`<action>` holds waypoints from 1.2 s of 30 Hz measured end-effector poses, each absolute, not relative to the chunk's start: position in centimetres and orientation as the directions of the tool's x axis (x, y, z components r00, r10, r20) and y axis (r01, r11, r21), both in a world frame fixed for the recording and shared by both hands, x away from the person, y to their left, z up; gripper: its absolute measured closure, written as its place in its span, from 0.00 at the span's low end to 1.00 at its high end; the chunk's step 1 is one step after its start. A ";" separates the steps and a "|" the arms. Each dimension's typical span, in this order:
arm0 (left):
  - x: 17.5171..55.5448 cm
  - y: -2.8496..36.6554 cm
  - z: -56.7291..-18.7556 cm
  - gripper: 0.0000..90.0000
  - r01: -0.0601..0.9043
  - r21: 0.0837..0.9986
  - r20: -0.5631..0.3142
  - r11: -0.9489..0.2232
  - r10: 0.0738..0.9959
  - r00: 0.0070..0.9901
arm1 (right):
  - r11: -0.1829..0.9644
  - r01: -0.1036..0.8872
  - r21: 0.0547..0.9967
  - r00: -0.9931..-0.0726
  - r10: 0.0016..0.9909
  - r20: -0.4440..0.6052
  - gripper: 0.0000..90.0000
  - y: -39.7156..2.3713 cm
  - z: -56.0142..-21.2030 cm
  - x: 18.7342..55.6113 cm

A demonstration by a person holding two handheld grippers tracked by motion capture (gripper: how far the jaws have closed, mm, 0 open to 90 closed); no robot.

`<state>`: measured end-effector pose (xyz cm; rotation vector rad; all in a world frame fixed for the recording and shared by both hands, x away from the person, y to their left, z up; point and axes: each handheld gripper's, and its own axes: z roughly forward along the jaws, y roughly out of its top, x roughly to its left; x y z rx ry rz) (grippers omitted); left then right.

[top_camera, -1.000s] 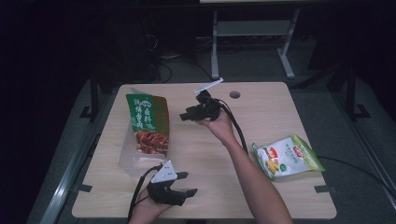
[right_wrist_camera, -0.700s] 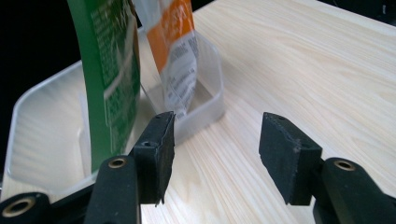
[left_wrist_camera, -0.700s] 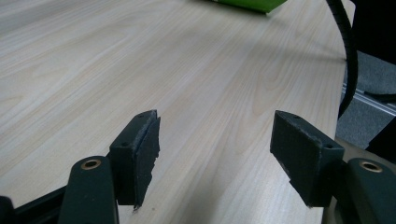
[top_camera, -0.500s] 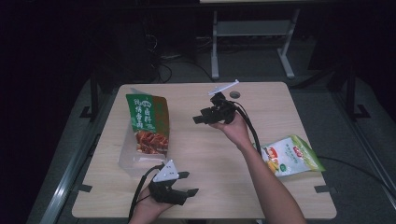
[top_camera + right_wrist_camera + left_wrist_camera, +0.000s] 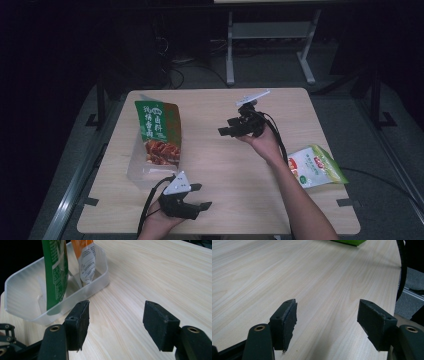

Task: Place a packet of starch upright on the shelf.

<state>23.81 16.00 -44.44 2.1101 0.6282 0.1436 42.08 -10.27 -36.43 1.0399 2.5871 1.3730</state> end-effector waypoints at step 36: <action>24.2 15.2 -44.3 0.33 0.401 0.805 -0.176 -0.437 0.469 0.865 | 0.309 0.611 0.729 -0.675 0.684 0.276 0.30 -20.5 -37.9 37.4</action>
